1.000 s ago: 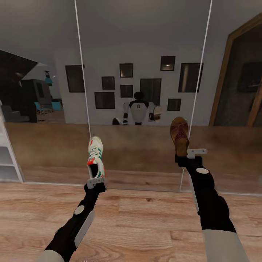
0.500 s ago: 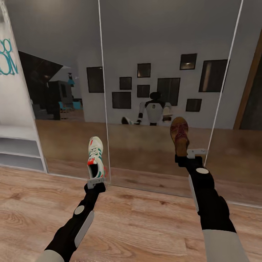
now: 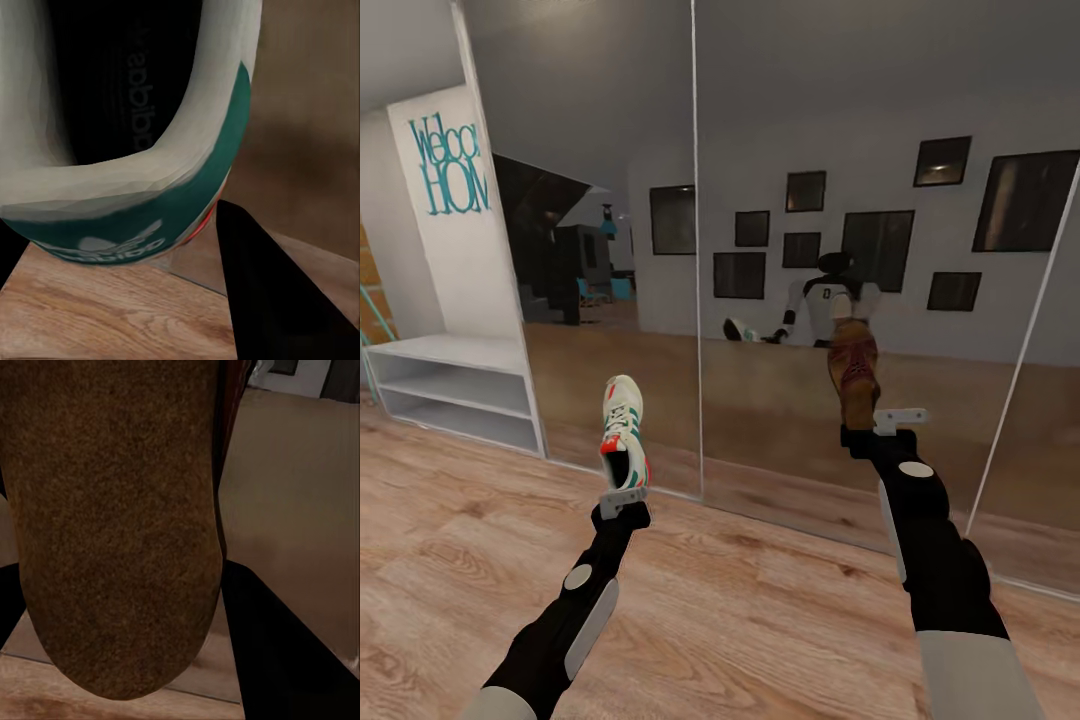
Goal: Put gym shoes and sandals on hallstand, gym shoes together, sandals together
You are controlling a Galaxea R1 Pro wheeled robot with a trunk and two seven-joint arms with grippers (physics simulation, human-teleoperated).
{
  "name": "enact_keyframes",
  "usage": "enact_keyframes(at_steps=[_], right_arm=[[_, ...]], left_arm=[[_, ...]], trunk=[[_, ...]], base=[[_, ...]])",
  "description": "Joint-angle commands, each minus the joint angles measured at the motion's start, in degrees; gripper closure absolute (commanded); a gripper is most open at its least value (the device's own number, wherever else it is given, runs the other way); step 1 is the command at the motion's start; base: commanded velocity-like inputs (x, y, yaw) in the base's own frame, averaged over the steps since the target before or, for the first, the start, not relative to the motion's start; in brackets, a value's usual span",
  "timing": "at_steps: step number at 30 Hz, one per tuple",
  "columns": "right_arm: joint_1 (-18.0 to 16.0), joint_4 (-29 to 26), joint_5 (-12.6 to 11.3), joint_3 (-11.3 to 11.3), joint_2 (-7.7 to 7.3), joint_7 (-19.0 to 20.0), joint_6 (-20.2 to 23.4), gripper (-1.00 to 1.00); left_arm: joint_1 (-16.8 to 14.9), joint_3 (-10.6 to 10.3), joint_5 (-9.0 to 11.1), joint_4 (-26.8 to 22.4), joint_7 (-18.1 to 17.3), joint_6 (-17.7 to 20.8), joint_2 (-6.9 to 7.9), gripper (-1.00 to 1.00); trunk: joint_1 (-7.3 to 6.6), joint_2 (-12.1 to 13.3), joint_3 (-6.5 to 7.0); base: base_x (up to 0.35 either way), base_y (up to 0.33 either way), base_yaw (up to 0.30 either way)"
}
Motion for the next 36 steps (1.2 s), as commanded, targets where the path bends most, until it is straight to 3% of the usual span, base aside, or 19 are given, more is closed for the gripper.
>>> enact_keyframes(at_steps=[1, 19, 36], right_arm=[[0.0, -0.1, 0.1, 0.0, 0.03, 0.0, 0.3, 1.0], [0.0, -0.1, 0.1, 0.0, 0.03, 0.0, 0.3, 1.0], [0.0, -0.1, 0.1, 0.0, 0.03, 0.0, 0.3, 1.0]], left_arm=[[-0.1, -0.3, 0.4, 0.0, 0.3, -0.3, 0.04, 1.0], [-0.1, -0.3, 0.4, 0.0, 0.3, -0.3, 0.04, 1.0], [-0.1, -0.3, 0.4, 0.1, 0.3, -0.3, 0.04, 1.0]], trunk=[[-0.01, 0.0, -0.06], [-0.01, 0.0, -0.06], [-0.01, 0.0, -0.06]], base=[[0.0, 0.0, 0.296], [0.009, 0.0, 0.296], [0.265, 0.125, 0.296]])
